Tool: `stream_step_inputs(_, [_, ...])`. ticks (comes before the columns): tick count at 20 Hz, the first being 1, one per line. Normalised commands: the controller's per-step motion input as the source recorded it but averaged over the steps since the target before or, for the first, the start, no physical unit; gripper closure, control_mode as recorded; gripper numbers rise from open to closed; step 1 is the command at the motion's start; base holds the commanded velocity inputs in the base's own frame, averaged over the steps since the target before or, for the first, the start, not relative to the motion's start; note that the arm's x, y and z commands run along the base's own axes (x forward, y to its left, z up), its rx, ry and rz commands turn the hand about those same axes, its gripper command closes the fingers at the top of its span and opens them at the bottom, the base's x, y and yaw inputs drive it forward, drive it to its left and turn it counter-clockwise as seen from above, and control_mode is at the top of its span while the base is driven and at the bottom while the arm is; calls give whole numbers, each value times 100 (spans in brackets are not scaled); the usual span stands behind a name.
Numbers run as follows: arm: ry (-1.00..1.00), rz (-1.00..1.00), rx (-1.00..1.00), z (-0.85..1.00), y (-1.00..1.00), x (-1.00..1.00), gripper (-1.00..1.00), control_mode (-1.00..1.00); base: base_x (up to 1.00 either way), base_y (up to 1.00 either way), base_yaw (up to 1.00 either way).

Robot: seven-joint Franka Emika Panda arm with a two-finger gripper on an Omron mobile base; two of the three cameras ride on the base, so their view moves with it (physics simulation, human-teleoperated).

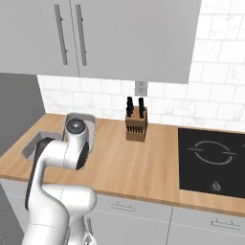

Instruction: Take the meat container that has the steak and place it on the second highest rack of the freezer. Then take the vegetable container that has the lemon wedge and lemon and place it on the highest rack of the freezer.

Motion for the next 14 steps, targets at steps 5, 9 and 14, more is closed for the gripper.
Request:
stream_step_inputs(5, [6,0,-10,50,-6,0,100,-100,0,0,0])
stream_step_inputs(9, [5,0,-20,26,0,0,100,-100,0,0,0])
stream_step_inputs(14, [2,0,-10,8,-7,-25,100,-100,0,0,0])
